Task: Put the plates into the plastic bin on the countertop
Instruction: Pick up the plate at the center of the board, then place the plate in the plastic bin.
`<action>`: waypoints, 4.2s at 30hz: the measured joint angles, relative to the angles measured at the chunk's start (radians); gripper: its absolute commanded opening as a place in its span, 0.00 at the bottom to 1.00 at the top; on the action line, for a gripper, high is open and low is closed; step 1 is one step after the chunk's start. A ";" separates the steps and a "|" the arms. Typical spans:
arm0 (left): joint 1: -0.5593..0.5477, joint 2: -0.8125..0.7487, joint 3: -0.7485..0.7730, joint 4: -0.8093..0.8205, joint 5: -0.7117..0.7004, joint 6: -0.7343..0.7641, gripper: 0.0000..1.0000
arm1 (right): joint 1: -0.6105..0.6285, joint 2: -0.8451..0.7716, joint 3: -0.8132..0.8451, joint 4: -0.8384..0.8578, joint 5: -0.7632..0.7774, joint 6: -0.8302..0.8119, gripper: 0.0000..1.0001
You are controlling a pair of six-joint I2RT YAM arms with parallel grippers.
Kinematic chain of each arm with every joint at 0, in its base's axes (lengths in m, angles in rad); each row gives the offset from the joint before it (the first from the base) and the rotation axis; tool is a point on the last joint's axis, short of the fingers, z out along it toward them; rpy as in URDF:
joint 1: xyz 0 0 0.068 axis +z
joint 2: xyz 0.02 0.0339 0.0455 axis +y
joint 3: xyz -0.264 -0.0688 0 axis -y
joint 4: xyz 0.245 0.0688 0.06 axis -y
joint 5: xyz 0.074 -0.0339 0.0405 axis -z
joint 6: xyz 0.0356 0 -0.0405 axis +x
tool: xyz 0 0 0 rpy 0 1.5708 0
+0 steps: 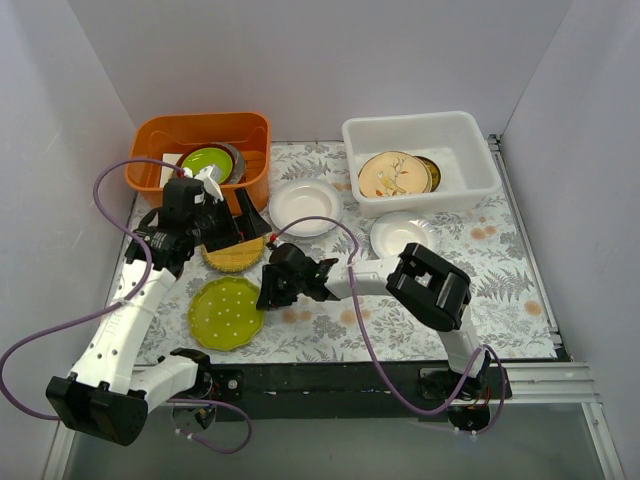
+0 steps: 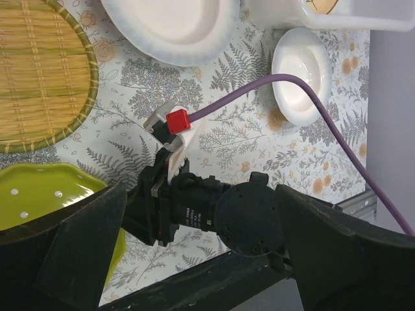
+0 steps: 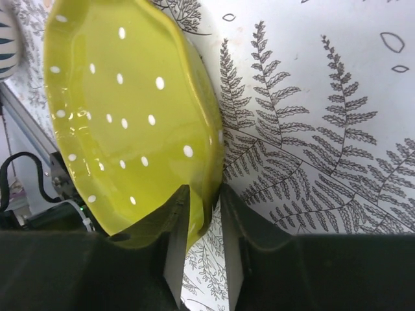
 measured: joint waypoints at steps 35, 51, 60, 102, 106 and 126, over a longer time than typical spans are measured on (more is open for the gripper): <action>0.000 -0.082 -0.028 -0.052 -0.025 0.002 0.98 | 0.011 -0.217 -0.147 -0.247 0.202 -0.095 0.01; 0.000 -0.103 -0.188 0.024 0.007 -0.021 0.98 | -0.129 -0.613 -0.282 -0.497 0.270 -0.151 0.01; 0.000 -0.143 -0.310 0.078 0.043 -0.058 0.98 | -0.169 -0.801 -0.282 -0.541 0.270 -0.155 0.01; 0.011 -0.251 -0.571 0.432 0.387 -0.267 0.00 | -0.225 -0.923 -0.373 -0.449 0.115 -0.147 0.34; 0.011 -0.259 -0.571 0.434 0.385 -0.270 0.00 | -0.233 -0.948 -0.397 -0.391 0.068 -0.143 0.53; 0.008 -0.313 -0.566 0.429 0.331 -0.308 0.00 | -0.341 -0.982 -0.512 -0.148 -0.109 -0.043 0.60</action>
